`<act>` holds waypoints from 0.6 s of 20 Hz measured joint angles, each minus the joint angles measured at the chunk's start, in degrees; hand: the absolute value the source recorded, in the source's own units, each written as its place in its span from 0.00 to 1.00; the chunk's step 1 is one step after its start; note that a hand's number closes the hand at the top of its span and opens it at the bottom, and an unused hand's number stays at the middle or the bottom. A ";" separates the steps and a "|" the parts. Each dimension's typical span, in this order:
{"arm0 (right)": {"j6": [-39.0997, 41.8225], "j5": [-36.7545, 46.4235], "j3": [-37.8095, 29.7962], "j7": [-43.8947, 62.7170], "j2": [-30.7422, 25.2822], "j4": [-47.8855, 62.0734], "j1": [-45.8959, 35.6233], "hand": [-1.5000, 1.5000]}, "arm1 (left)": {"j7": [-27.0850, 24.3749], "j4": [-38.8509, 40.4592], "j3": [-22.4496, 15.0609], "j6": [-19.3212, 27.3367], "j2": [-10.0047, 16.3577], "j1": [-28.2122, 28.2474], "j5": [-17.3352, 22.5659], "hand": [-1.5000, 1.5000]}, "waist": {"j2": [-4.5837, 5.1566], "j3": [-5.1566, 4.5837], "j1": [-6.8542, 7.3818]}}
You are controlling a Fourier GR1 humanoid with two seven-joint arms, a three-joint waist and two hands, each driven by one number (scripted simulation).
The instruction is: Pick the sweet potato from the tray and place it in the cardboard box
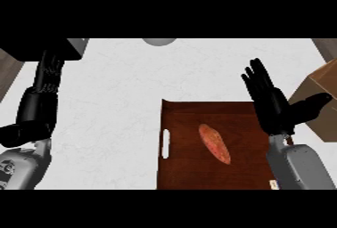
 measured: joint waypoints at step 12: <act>29.75 2.99 -2.07 -12.51 -21.20 0.15 -11.35 0.00 | 2.47 1.88 -7.71 -12.72 4.27 0.25 -0.98 0.50 | 0.45 -2.06 0.86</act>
